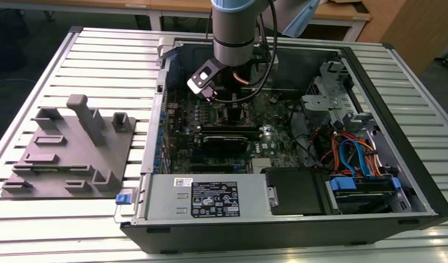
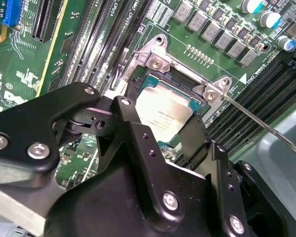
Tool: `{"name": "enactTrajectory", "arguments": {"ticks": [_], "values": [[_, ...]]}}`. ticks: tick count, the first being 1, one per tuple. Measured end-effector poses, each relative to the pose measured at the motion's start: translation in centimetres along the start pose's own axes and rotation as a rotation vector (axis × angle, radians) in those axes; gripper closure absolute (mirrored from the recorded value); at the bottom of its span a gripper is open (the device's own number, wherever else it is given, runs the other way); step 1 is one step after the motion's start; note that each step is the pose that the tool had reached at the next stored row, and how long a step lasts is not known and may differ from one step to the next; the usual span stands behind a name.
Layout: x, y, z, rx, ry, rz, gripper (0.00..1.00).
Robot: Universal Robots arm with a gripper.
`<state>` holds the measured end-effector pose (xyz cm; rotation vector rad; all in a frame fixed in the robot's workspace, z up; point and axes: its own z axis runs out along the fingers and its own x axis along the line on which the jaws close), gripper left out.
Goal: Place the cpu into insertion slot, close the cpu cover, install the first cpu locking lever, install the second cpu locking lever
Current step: 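Place the cpu into insertion slot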
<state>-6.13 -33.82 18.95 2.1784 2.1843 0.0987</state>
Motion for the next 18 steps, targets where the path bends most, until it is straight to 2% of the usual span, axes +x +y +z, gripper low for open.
{"name": "enactTrajectory", "arguments": {"ticks": [1, 2, 7, 11, 15, 18], "values": [[0.0, 0.0, 0.0, 0.0, 0.0, 0.0, 0.39], [0.0, 0.01, 0.0, 0.0, 0.0, 0.0, 0.33], [0.0, 0.02, -0.06, 0.0003, -0.0005, 0.0, 0.33], [0.0, 0.05, -0.38, 0.0011, 0.0002, 0.0, 0.33], [0.0, 0.1, -0.79, 0.006, 0.0003, 0.0, 0.33], [0.0, 0.2, -1.13, 0.0139, 0.0002, 0.0, 0.33]]}}
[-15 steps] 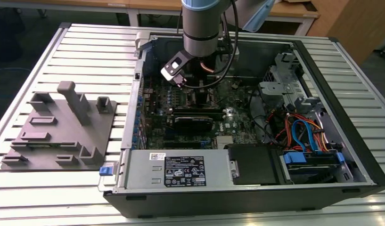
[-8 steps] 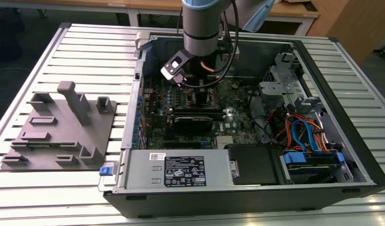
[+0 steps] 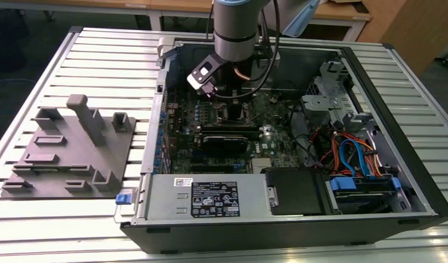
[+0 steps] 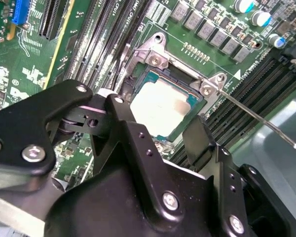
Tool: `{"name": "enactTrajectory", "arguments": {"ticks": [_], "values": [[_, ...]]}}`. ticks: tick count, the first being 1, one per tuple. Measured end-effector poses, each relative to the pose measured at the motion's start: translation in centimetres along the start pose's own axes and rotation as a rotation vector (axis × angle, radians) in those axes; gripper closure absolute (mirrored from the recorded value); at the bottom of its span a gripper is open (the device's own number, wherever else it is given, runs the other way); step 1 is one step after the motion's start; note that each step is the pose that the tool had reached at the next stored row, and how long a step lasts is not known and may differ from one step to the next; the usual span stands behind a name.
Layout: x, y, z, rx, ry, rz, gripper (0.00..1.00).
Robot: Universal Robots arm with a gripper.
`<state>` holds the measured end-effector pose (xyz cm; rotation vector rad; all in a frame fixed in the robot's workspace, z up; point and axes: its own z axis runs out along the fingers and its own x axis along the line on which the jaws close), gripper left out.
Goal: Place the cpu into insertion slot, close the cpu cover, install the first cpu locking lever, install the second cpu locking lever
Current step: 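Place the cpu into insertion slot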
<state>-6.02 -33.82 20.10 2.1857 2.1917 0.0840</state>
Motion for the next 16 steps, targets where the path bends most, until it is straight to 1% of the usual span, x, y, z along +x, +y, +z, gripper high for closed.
{"name": "enactTrajectory", "arguments": {"ticks": [2, 3, 4, 6, 7, 8, 9, 11, 12, 13, 14, 15, 16], "values": [[0.0, 0.11, -0.21, 0.0075, 0.0001, 0.0, 0.35], [0.0, 0.16, -0.32, 0.0116, 0.0001, 0.0, 0.41], [0.0, 0.19, -0.41, 0.0147, 0.0001, 0.0, 0.41], [0.0, 0.25, -0.58, 0.0214, 0.0006, 0.0, 0.53], [0.01, 0.29, -0.64, 0.0251, 0.0008, 0.0, 0.53], [0.01, 0.33, -0.69, 0.0291, 0.001, 0.0, 0.58], [0.01, 0.38, -0.73, 0.0332, 0.0012, 0.0, 0.58], [0.0, 0.58, -0.78, 0.0434, 0.0013, 0.0, 0.7], [0.0, 0.77, -0.8, 0.0507, 0.0013, 0.001, 0.76], [0.0, 0.95, -0.81, 0.0582, 0.0014, 0.0, 0.76], [0.0, 1.03, -0.81, 0.0631, 0.0017, 0.001, 0.82], [-0.01, 1.03, -0.82, 0.0643, 0.0025, 0.001, 0.82], [-0.01, 1.03, -0.81, 0.0644, 0.0036, 0.001, 0.88]]}}
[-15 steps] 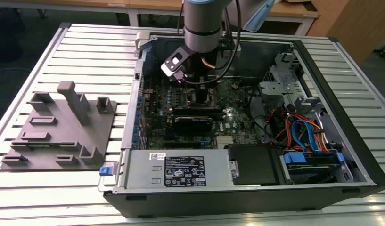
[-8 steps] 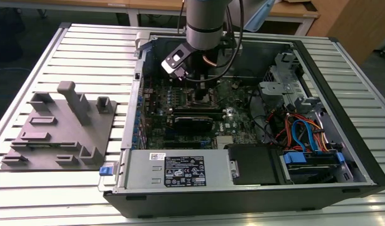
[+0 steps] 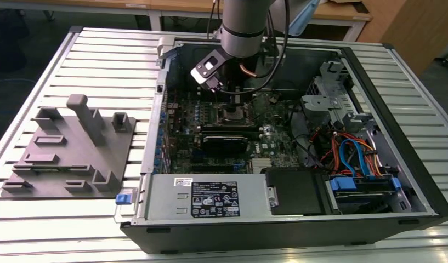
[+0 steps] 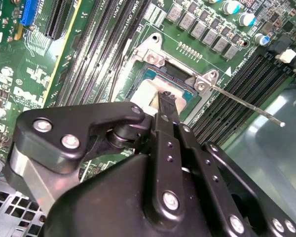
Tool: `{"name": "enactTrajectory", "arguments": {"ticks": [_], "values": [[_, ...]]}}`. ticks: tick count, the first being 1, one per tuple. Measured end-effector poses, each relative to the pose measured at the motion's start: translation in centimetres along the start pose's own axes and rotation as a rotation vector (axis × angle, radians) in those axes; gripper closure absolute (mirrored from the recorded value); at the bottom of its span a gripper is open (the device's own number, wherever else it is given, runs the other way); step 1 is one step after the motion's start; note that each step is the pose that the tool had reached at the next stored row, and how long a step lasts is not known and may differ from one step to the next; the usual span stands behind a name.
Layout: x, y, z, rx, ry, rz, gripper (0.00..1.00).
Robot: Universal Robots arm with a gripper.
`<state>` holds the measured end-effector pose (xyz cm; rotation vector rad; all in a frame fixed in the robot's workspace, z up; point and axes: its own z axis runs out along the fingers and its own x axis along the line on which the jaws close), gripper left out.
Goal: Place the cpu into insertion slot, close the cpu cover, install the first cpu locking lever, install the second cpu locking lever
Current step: 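Place the cpu into insertion slot, then close the cpu cover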
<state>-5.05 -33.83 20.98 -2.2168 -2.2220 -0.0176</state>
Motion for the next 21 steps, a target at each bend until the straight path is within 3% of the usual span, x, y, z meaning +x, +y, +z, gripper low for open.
{"name": "enactTrajectory", "arguments": {"ticks": [12, 21], "values": [[0.0, 0.0, -0.03, 0.0, 0.0008, 0.0, 0.9], [0.01, 0.01, -0.76, -0.0001, 0.0013, 0.0, 0.9]]}}
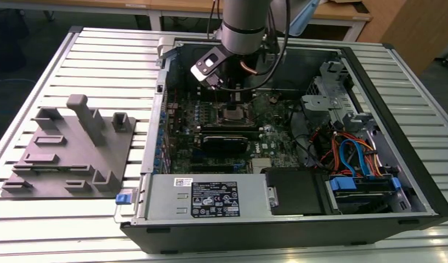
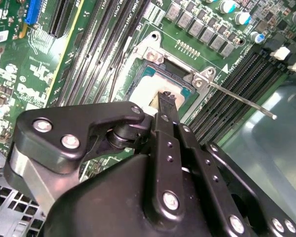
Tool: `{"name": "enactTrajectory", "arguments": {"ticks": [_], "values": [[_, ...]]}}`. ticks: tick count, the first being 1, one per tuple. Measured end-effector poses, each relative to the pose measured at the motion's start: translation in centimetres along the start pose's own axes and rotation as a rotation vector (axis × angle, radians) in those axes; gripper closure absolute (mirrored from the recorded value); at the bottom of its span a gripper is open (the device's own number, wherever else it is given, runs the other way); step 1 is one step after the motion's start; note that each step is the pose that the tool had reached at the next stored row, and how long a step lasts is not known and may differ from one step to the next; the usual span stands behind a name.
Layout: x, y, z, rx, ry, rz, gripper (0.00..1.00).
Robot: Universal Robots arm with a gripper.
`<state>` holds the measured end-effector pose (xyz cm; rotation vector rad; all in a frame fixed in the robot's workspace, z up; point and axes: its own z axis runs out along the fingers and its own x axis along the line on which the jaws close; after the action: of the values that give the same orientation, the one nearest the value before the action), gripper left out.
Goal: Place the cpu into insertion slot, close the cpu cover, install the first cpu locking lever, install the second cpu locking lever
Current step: 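Close the cpu cover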
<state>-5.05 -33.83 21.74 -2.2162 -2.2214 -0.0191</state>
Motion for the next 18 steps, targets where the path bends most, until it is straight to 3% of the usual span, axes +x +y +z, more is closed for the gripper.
{"name": "enactTrajectory", "arguments": {"ticks": [12, 18], "values": [[0.03, 0.01, -2.23, 0.0, 0.0008, 0.0, 0.9], [0.03, 0.02, -2.52, 0.0, 0.0019, 0.0, 0.9]]}}
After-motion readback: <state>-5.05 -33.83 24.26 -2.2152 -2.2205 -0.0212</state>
